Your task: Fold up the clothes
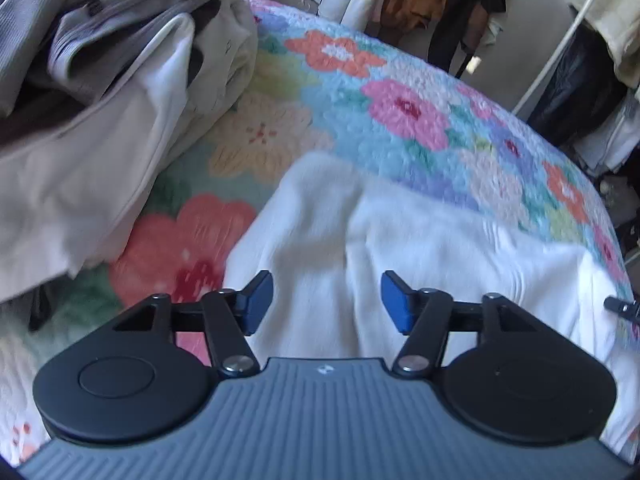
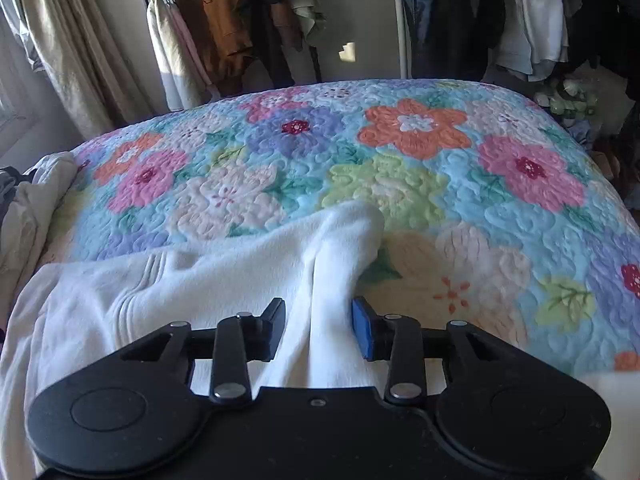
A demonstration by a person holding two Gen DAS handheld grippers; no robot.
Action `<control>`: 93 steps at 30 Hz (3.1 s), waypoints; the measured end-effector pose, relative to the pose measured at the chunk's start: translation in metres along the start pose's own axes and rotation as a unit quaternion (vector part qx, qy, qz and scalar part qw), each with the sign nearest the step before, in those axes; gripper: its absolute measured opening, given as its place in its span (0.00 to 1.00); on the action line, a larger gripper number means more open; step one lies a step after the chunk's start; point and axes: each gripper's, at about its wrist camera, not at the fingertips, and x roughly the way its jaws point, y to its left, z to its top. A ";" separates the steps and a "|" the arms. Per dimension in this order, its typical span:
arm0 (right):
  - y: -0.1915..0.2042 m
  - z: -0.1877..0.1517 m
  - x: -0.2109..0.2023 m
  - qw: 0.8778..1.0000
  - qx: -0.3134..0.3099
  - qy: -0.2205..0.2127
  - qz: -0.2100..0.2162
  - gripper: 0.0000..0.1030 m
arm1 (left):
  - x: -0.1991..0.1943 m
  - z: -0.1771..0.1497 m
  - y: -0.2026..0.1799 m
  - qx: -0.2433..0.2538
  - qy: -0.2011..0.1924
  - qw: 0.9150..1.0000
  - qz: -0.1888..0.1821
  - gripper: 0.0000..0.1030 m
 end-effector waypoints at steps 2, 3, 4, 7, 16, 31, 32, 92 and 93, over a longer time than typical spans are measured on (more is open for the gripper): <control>-0.001 -0.014 -0.021 1.000 -0.011 0.001 0.004 0.46 | -0.016 -0.031 0.008 0.010 0.009 1.000 0.011 0.64; -0.002 -0.021 -0.035 1.000 -0.020 -0.004 0.001 0.46 | -0.025 -0.046 0.014 0.009 0.015 1.000 0.012 0.65; 0.002 -0.026 -0.047 0.999 -0.033 -0.012 -0.004 0.46 | -0.034 -0.058 0.020 0.006 0.019 1.000 0.014 0.65; 0.022 -0.045 -0.091 0.997 -0.068 -0.042 -0.021 0.49 | -0.066 -0.087 0.034 0.008 0.019 1.000 0.022 0.65; 0.143 -0.146 -0.130 0.965 -0.117 0.062 0.227 0.57 | -0.144 -0.152 0.056 -0.006 0.031 0.999 0.031 0.71; 0.212 -0.250 -0.115 0.951 -0.044 0.122 0.280 0.02 | -0.193 -0.236 0.038 0.198 0.014 0.977 0.077 0.77; 0.212 -0.245 -0.118 0.947 -0.032 0.117 0.296 0.02 | -0.197 -0.237 0.037 0.193 0.008 0.979 0.059 0.78; 0.165 -0.117 -0.259 0.916 -0.283 0.271 0.083 0.34 | -0.319 -0.177 0.256 -0.022 -0.184 0.929 0.322 0.06; 0.158 -0.118 -0.266 0.913 -0.291 0.279 0.062 0.34 | -0.323 -0.178 0.265 -0.034 -0.186 0.927 0.324 0.06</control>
